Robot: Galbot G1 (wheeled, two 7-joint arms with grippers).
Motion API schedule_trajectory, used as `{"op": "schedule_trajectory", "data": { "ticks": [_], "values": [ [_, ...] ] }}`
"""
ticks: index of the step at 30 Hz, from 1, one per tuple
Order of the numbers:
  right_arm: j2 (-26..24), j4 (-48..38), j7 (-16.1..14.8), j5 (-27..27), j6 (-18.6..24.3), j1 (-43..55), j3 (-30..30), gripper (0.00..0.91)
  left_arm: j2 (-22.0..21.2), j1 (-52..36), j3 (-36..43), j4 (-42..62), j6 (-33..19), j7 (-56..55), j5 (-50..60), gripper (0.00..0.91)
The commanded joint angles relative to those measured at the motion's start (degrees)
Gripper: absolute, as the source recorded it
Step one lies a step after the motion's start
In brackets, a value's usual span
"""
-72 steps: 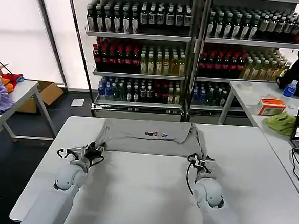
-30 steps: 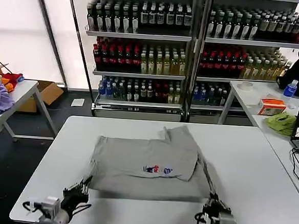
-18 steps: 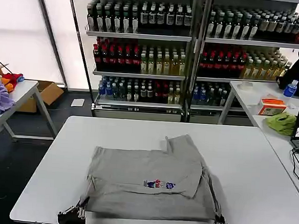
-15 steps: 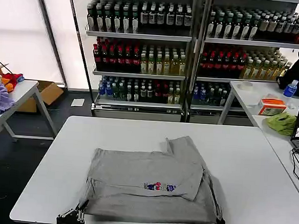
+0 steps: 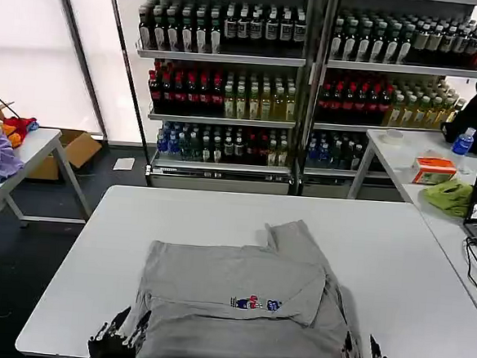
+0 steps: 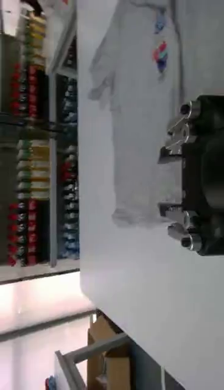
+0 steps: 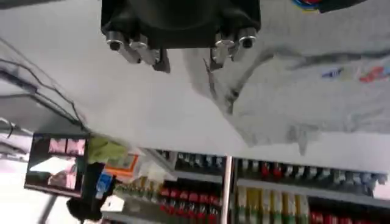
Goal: Fold and organize the clothes.
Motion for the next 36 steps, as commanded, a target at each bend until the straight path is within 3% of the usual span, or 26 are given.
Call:
{"op": "schedule_trajectory", "data": {
  "ticks": [1,3,5,6,10,11,14,18,24,25,27,36],
  "values": [
    [2.0,-1.2,-5.6,4.7,2.7,13.3,8.2,0.907,-1.5,-10.4,-1.4,-2.3,1.9,1.7,-2.9,0.907],
    [1.2,-5.2,-9.5,7.7,0.4,19.9,10.1,0.907,0.6,-13.3,-1.8,1.1,1.7,3.9,-4.0,0.907],
    [-2.3,-10.6,-18.4,12.1,0.1,26.1,11.6,0.907,2.1,-16.1,-1.0,5.0,0.7,7.8,-3.4,0.907],
    [-3.3,-12.8,-20.2,12.7,-1.9,30.5,10.5,0.907,3.1,-18.4,-0.7,8.7,1.0,8.1,-3.4,0.907],
    [-8.6,-20.9,-22.3,18.1,-8.0,41.2,6.6,0.907,8.9,-27.5,0.1,18.6,1.7,8.6,-6.5,0.907],
    [-9.8,-24.3,-22.2,21.6,-9.5,45.9,5.1,0.907,11.0,-29.2,0.4,20.9,1.9,8.9,-7.4,0.907],
    [-11.7,-33.4,-24.8,23.8,-9.5,55.8,-0.5,0.907,14.5,-34.8,1.3,26.0,2.8,10.2,-10.1,0.907],
    [-11.6,-45.8,-27.5,23.6,-8.3,63.6,-8.8,0.907,16.6,-40.2,4.1,32.4,3.0,13.2,-12.5,0.907],
    [-10.7,-52.7,-34.4,20.8,-9.4,70.3,-15.5,0.907,16.9,-46.0,6.3,40.7,2.9,13.2,-12.4,0.907],
    [-10.3,-55.0,-37.1,19.0,-9.5,72.5,-16.8,0.907,17.1,-46.6,6.7,41.6,3.0,13.3,-12.4,0.907],
    [-9.7,-57.0,-39.3,16.8,-9.5,74.1,-17.5,0.907,17.4,-47.3,7.3,42.4,3.1,13.5,-12.4,0.907],
    [-6.7,-60.5,-35.0,16.6,-9.6,75.3,-17.6,0.907,15.0,-48.7,8.4,45.1,3.2,12.2,-12.9,0.907]
  ]
}}
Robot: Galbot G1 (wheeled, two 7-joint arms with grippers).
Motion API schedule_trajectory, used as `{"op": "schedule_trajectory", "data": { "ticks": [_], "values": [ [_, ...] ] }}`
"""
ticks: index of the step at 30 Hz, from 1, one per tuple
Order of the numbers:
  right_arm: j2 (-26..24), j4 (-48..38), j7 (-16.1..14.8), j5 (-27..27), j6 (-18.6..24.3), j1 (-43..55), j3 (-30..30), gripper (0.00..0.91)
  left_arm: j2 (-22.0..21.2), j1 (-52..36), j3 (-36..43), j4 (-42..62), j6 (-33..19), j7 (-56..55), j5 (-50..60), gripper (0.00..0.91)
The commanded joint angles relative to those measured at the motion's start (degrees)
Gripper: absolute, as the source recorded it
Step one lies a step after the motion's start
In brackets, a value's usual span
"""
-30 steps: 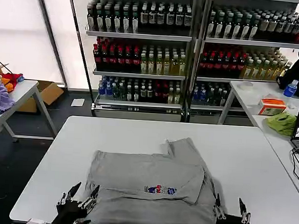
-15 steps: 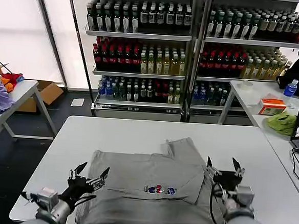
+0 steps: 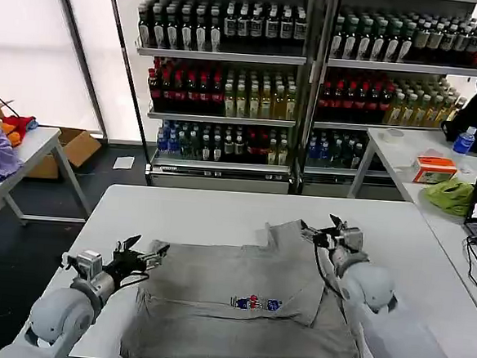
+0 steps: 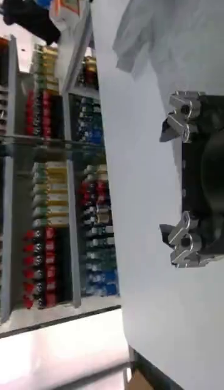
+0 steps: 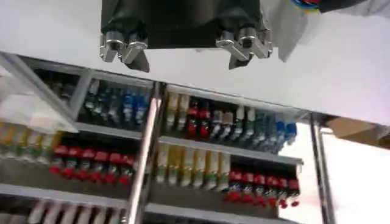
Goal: Fold and organize the clothes.
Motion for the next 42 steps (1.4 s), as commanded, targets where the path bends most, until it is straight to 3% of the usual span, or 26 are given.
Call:
{"op": "schedule_trajectory", "data": {
  "ticks": [1,10,35,36,40,41,42],
  "values": [
    [1.5,-12.8,-3.0,-0.5,-1.2,10.4,-4.7,0.907,-0.1,-6.6,2.2,8.6,0.2,0.4,-1.4,0.907],
    [1.6,-10.4,-3.3,-0.7,-1.3,5.1,-2.1,0.907,0.1,-6.5,3.6,7.5,0.7,0.0,-0.5,0.907],
    [6.7,-12.1,-3.3,-2.3,-1.2,1.7,0.3,0.907,-1.8,-7.1,6.7,11.6,1.3,-0.1,2.1,0.907],
    [7.1,-12.3,-3.5,-2.8,-1.2,1.6,0.3,0.846,-1.9,-7.5,7.0,12.3,1.3,-0.1,2.2,0.897],
    [8.4,-12.5,-3.9,-3.2,-1.2,1.4,0.3,0.856,-2.0,-7.6,7.8,12.8,1.8,-0.4,2.2,0.887],
    [8.7,-12.6,-3.9,-3.4,-1.2,1.4,0.2,0.856,-2.2,-7.5,7.9,12.7,1.9,-0.5,2.2,0.736],
    [8.8,-12.7,-4.1,-3.6,-1.2,1.4,0.1,0.756,-2.4,-7.4,7.9,12.7,2.1,-0.6,2.2,0.534]
  ]
}}
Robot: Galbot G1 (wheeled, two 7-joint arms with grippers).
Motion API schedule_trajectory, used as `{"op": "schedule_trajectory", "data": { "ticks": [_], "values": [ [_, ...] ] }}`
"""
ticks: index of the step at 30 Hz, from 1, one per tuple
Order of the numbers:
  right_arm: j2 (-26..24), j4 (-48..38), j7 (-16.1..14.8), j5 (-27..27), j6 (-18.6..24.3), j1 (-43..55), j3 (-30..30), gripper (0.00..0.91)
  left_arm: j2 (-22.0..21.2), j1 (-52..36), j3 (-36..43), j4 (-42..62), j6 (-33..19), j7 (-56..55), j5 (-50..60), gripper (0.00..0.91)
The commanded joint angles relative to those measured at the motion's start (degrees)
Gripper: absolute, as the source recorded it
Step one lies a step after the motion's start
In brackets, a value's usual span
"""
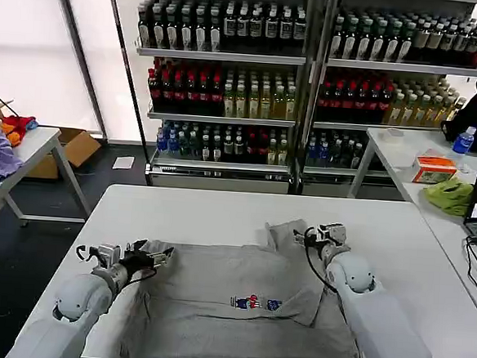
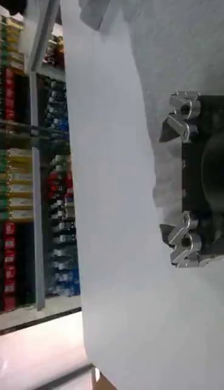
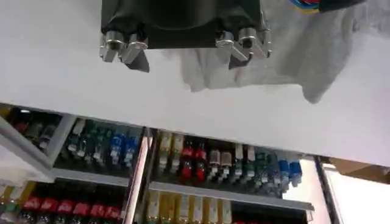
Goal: Fold and organize the clothes.
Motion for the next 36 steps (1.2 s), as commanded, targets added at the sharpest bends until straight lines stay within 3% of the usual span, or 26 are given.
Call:
{"op": "schedule_trajectory", "data": {
  "ticks": [1,2,3,4,6,7,17,27,36],
  "values": [
    [2.7,-1.2,-0.6,-1.5,0.0,-0.3,-0.3,0.655,-0.6,-0.1,1.1,1.4,0.7,-0.3,0.3,0.464],
    [2.9,-1.3,-0.6,-1.6,0.0,-0.4,-0.3,0.524,-0.6,0.0,1.2,1.4,0.8,-0.3,0.3,0.282],
    [3.2,-1.3,-0.3,-1.6,0.0,-0.5,-0.2,0.151,-0.6,0.2,1.2,1.3,0.8,-0.3,0.4,0.282],
    [3.3,-1.3,0.0,-1.4,0.0,-0.5,-0.1,0.0,-0.6,0.4,1.2,1.2,0.8,-0.3,0.4,0.141],
    [3.5,-0.6,0.7,-0.9,0.0,-1.0,0.0,0.0,-0.6,0.7,1.0,0.9,0.8,-0.2,0.3,0.02],
    [3.4,-0.2,1.0,-0.9,0.0,-1.2,0.0,0.0,-0.7,0.8,0.9,0.7,0.8,-0.2,0.2,0.01],
    [2.6,1.5,2.5,0.1,0.0,-2.0,1.2,0.0,-0.7,0.9,0.7,-0.9,0.6,-0.6,-0.5,0.01],
    [3.4,4.1,3.8,0.8,0.4,-3.1,3.7,0.0,-1.5,0.6,-0.4,-2.2,-3.4,-1.3,-1.4,0.01],
    [3.9,12.7,4.6,-0.8,0.2,-4.3,5.4,0.0,-1.4,1.0,-1.7,-3.3,-7.0,-0.9,-1.4,0.0]
  ]
}}
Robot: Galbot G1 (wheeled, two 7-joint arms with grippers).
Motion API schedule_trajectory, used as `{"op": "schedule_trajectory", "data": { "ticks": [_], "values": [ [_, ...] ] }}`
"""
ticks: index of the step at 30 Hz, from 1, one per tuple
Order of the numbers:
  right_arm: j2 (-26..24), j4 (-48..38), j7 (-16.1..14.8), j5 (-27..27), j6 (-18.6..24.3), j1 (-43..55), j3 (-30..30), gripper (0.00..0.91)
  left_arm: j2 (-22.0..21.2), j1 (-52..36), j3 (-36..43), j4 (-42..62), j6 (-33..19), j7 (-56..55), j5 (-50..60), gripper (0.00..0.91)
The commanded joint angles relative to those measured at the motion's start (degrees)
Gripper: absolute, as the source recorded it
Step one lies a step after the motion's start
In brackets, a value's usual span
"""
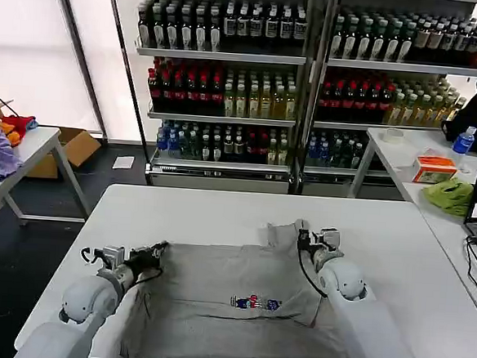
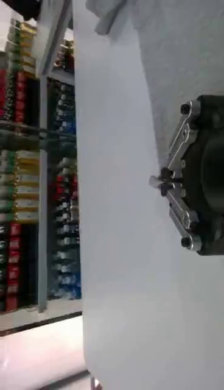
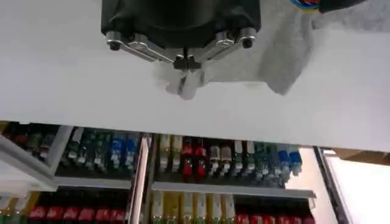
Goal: Fold and organize the clothes.
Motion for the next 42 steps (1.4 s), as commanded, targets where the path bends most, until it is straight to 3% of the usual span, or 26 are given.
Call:
{"op": "schedule_trajectory", "data": {
  "ticks": [1,13,27,34,42],
  "values": [
    [-0.3,8.8,0.7,-0.7,0.0,-1.2,1.8,0.0,-0.1,0.4,-1.3,-1.4,-4.4,0.3,-0.2,0.0],
    [-5.3,24.2,2.6,-0.6,0.8,-14.1,5.0,0.0,1.9,9.8,-5.0,-11.3,-3.9,1.3,1.9,0.01],
    [-4.1,41.6,5.6,-6.6,4.6,-39.2,13.8,0.0,2.5,25.9,-10.4,-22.4,-4.7,2.0,6.2,0.01],
    [-5.3,43.1,7.2,-6.4,4.9,-44.8,17.8,0.0,1.0,29.1,-10.7,-23.1,-5.6,2.4,7.5,0.01],
    [-5.2,40.6,8.6,-8.3,5.8,-47.2,17.1,0.0,0.1,29.9,-10.6,-20.8,-6.6,2.9,9.2,0.01]
  ]
}}
